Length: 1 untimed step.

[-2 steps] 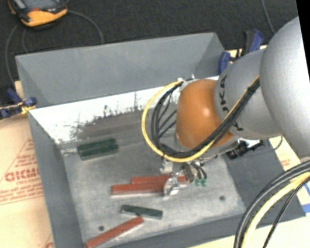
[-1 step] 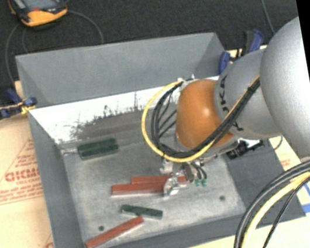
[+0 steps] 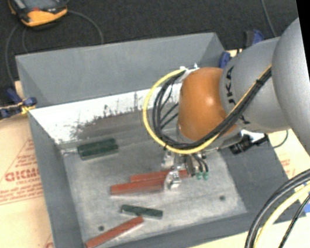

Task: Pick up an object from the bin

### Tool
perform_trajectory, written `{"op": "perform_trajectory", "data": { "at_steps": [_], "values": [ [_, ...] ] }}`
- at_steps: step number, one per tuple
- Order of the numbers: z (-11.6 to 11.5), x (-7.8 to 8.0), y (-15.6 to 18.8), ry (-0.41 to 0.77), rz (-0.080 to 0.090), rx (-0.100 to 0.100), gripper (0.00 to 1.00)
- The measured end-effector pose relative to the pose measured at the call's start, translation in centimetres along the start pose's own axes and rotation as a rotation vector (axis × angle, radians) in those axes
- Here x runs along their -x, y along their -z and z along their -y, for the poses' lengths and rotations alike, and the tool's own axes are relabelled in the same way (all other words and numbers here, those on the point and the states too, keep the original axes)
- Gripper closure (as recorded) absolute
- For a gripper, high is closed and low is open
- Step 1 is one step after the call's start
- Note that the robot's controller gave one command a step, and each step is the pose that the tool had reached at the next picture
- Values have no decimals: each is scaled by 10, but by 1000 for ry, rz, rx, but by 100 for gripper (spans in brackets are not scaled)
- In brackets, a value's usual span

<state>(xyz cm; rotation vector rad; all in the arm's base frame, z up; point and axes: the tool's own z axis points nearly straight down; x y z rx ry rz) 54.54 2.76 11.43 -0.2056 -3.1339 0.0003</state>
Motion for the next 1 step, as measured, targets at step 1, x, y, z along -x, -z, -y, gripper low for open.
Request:
{"op": "perform_trajectory", "data": {
  "at_steps": [1],
  "values": [
    [0,16,116,62,4,-1,100]
  ]
}}
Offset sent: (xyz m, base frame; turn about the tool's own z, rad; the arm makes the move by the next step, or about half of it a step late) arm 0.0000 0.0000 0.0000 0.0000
